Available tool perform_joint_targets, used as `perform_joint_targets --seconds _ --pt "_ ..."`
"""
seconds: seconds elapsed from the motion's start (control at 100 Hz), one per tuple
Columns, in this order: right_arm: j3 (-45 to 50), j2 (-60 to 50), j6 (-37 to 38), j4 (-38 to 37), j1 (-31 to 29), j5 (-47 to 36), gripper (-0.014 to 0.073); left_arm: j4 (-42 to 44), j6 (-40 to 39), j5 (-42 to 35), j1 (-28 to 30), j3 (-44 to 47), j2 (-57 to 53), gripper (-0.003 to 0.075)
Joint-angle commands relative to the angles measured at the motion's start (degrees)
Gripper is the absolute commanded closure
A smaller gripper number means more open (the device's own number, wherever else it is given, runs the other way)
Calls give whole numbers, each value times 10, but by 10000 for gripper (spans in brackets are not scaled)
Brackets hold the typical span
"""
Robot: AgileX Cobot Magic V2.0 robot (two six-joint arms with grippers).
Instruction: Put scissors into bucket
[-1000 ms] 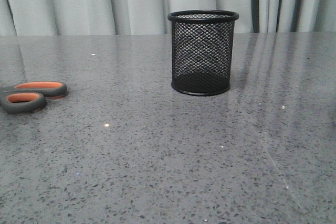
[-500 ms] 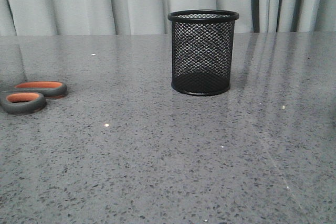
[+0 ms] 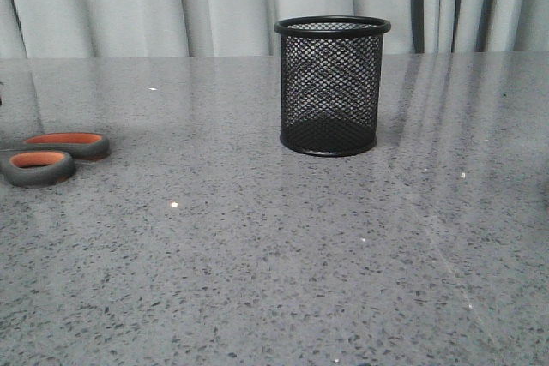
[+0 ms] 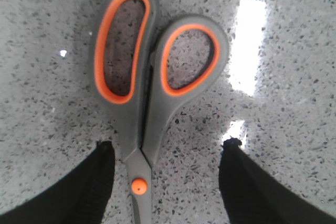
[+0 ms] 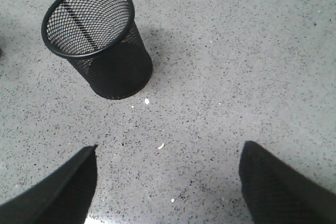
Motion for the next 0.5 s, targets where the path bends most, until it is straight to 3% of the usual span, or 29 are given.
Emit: perform_joint_targets --seconds 0.0,0.49 --pt "-20 -1 -7 7 0 -37 85 -8 1 26 -5 -18 -5 309" --pt "-20 -1 -8 7 0 -37 85 -13 20 -3 -5 -19 40 309"
